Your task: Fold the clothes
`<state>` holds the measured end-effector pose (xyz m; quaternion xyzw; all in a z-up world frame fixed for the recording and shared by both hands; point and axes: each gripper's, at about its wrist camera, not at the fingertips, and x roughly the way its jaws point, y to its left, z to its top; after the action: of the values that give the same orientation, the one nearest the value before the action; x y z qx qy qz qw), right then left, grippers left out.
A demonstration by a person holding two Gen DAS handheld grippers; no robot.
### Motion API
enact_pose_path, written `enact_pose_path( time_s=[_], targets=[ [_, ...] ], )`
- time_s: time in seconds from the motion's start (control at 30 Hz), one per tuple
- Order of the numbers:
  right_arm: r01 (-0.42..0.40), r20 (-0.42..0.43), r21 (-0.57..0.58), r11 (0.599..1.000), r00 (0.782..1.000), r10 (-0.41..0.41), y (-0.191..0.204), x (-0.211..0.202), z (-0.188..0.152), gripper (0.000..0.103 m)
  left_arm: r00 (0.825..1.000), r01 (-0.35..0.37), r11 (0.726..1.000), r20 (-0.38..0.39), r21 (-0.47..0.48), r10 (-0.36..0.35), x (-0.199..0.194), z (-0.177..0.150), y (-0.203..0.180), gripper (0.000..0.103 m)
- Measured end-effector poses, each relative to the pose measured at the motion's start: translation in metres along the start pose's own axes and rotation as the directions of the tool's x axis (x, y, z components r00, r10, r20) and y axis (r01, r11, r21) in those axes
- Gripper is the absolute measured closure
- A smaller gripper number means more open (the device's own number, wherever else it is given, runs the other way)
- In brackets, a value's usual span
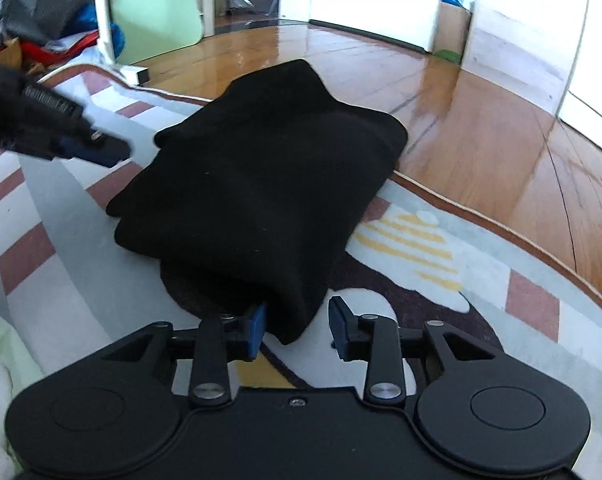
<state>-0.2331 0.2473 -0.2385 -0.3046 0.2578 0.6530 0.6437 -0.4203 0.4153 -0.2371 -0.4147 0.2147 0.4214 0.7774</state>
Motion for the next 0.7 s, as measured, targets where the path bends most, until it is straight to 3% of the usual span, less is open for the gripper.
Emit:
enact_pose_path(
  time_s=[0.13,0.23,0.3,0.33,0.37,0.43,0.47,0.53,0.7],
  targets=[
    [0.000,-0.006,-0.012,1.000,1.000,0.000,0.001,0.011,0.004,0.056,0.992,0.033,0.999,-0.123,-0.024,-0.036,0.021,-0.006,-0.004,0.055],
    [-0.011,-0.019,0.066,0.998,1.000,0.012,-0.006,0.018,0.006,0.056,0.978,0.023,0.999,-0.208,-0.032,-0.029,0.038,-0.013,-0.007,0.049],
    [-0.025,-0.018,0.114,0.993,0.999,0.028,-0.011,0.020,0.007,0.056,0.977,0.032,0.997,-0.209,-0.065,-0.045,0.044,-0.015,-0.006,0.033],
    [-0.029,-0.016,0.124,0.992,0.999,0.031,-0.012,0.020,0.006,0.056,0.978,0.048,0.995,-0.198,-0.089,-0.065,0.044,-0.014,-0.005,0.032],
    [-0.032,-0.012,0.132,0.991,0.999,0.034,-0.013,0.020,0.006,0.056,0.978,0.066,0.992,-0.189,-0.107,-0.085,0.045,-0.014,-0.005,0.037],
    [-0.045,0.016,0.143,0.989,0.999,0.043,-0.015,0.017,0.006,0.056,0.977,0.061,0.996,-0.200,-0.070,-0.074,0.045,-0.013,-0.011,0.084],
    [-0.060,0.035,0.154,0.986,0.998,0.055,-0.016,0.016,0.005,0.056,0.977,0.021,0.999,-0.211,-0.024,-0.026,0.045,-0.012,-0.019,0.091],
    [-0.101,0.058,0.203,0.974,0.994,0.091,-0.022,0.017,0.005,0.056,0.985,0.023,1.000,-0.169,-0.019,-0.026,0.041,-0.012,-0.024,0.093],
    [-0.084,0.050,0.218,0.972,0.996,0.075,-0.024,0.023,0.007,0.056,0.996,0.007,1.000,-0.093,0.000,-0.007,0.026,-0.001,-0.033,0.098]
  ],
)
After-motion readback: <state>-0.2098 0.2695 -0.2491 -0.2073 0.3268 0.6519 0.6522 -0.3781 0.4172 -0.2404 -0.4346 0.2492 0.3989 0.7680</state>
